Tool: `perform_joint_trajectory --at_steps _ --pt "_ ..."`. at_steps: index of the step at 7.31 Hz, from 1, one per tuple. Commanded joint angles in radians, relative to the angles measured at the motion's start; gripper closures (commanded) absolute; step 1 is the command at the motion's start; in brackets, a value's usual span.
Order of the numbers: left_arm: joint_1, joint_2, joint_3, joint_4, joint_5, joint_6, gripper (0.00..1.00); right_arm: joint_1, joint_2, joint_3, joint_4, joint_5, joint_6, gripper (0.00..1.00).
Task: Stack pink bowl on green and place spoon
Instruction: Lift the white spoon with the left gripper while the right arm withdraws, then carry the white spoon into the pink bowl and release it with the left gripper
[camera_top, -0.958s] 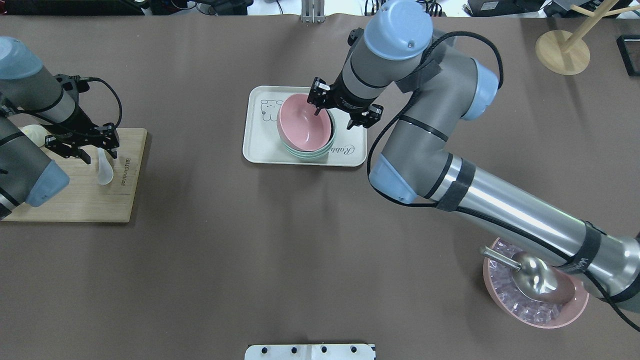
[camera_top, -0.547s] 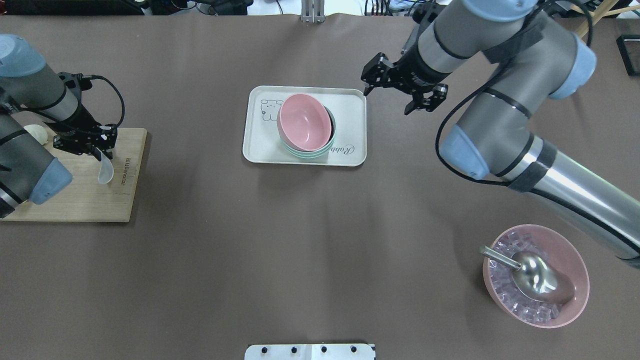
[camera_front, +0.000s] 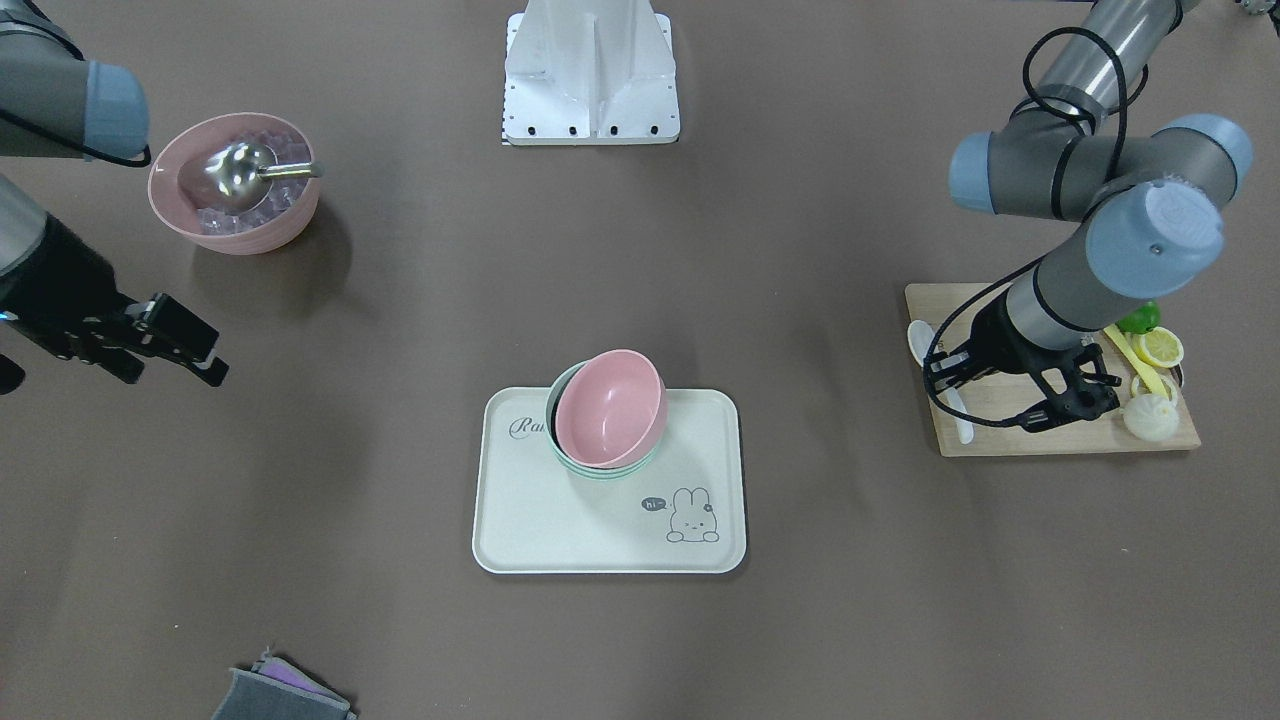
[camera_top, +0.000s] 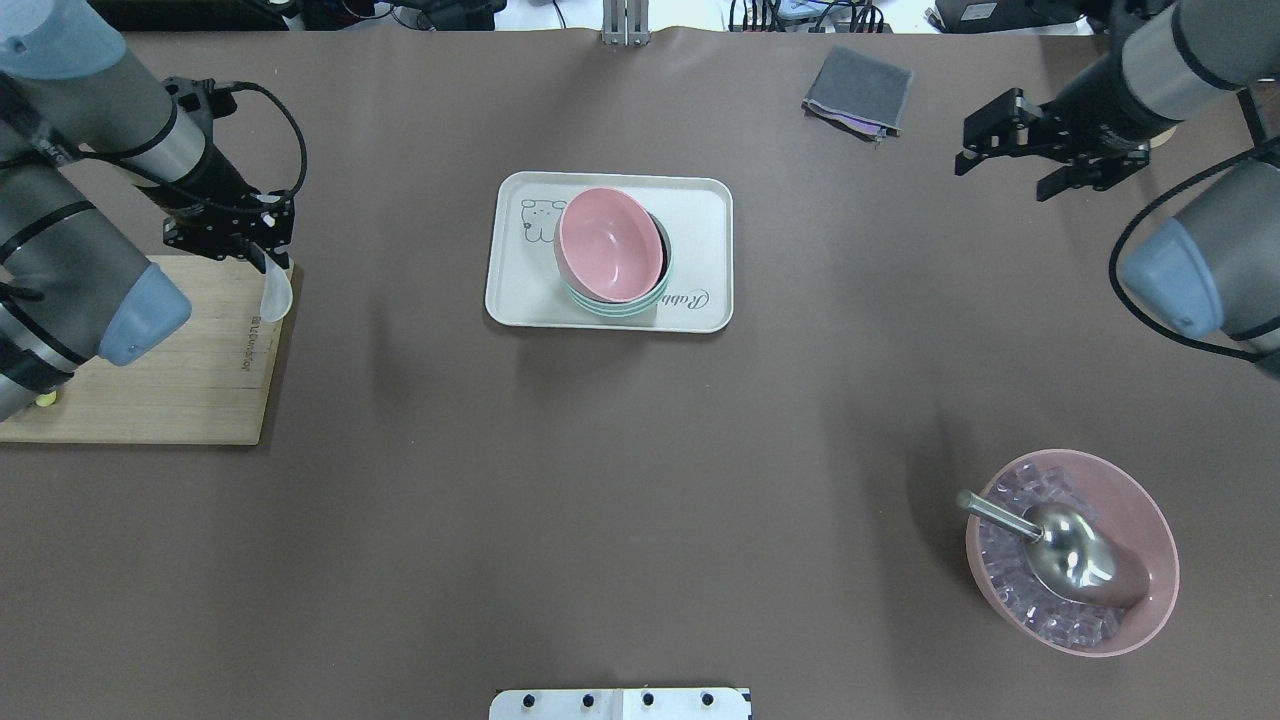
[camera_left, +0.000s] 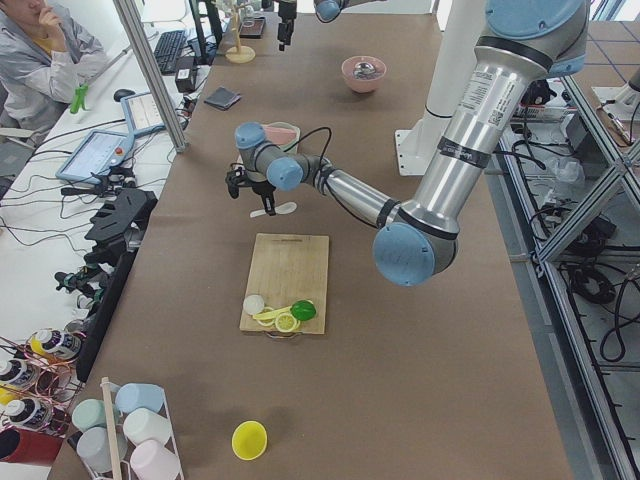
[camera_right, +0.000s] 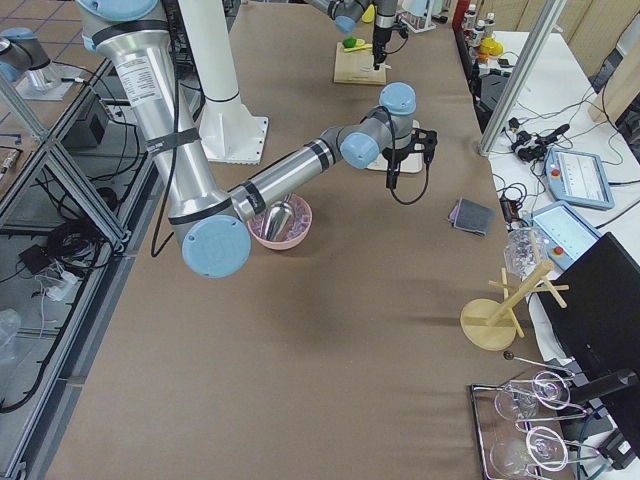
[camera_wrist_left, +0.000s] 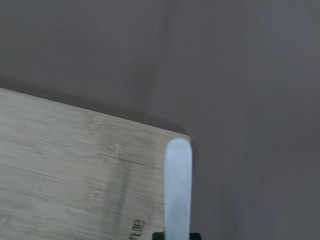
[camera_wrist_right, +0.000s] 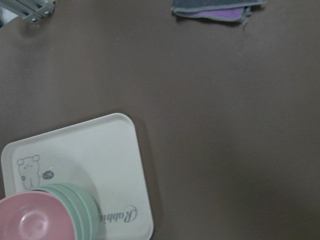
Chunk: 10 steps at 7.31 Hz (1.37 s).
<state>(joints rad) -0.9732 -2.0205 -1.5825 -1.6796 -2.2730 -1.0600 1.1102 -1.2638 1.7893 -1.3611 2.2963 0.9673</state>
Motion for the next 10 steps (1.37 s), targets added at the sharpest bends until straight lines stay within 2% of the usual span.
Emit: perform_joint_trajectory --at_steps 1,2,5,6,7,8,9,10 --pt "0.001 -0.038 -0.027 0.021 -0.005 -0.034 1.00 0.029 -0.051 0.007 -0.009 0.009 -0.085 0.00" --pt "0.002 -0.053 -0.037 0.023 -0.005 -0.035 1.00 0.033 -0.065 0.007 -0.009 0.009 -0.106 0.00" --pt "0.049 -0.245 -0.027 0.020 0.010 -0.162 1.00 0.068 -0.130 0.001 -0.006 0.008 -0.247 0.00" --pt "0.066 -0.327 -0.002 0.012 0.085 -0.181 1.00 0.069 -0.137 -0.007 -0.006 0.002 -0.277 0.00" --pt "0.103 -0.451 0.100 0.009 0.161 -0.181 1.00 0.079 -0.155 -0.005 -0.001 0.002 -0.291 0.00" --pt "0.154 -0.511 0.143 -0.002 0.250 -0.175 1.00 0.088 -0.173 0.005 0.005 0.005 -0.294 0.00" --pt "0.224 -0.506 0.147 -0.064 0.374 -0.173 1.00 0.086 -0.174 0.002 0.005 0.003 -0.292 0.00" --pt "0.241 -0.501 0.174 -0.115 0.421 -0.170 1.00 0.086 -0.175 0.002 0.005 0.005 -0.292 0.00"
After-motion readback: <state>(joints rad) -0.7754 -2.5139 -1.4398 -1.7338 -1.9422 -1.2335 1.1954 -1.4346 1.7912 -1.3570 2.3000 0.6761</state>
